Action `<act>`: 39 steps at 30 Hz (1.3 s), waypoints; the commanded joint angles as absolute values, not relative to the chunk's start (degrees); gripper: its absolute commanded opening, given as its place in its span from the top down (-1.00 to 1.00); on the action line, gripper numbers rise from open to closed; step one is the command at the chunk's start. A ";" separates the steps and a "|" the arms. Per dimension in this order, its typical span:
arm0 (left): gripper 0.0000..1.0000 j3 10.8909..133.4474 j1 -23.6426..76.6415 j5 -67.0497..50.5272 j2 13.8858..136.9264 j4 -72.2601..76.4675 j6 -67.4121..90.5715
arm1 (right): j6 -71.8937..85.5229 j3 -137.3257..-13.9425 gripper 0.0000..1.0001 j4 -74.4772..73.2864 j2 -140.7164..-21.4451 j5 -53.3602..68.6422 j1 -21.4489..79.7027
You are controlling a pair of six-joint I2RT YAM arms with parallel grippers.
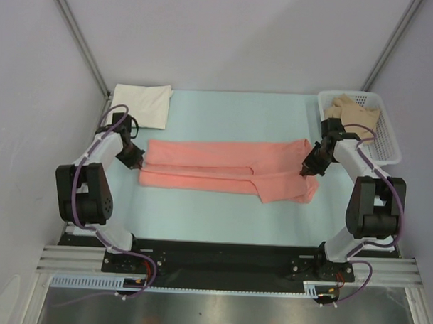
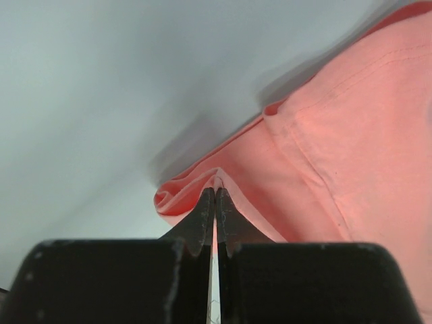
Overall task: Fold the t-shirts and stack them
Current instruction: Fold the tshirt
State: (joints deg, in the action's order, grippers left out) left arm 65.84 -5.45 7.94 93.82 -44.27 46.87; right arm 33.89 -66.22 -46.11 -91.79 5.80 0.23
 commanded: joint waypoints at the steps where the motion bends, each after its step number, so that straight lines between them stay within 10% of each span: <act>1: 0.99 69.52 -5.27 11.07 95.97 -45.70 46.32 | 31.99 -69.52 1.00 -44.56 -93.95 7.12 -1.32; 39: 0.99 76.55 -4.48 10.72 104.59 -45.96 46.76 | 31.29 -79.89 1.00 -44.39 -105.64 11.51 -3.43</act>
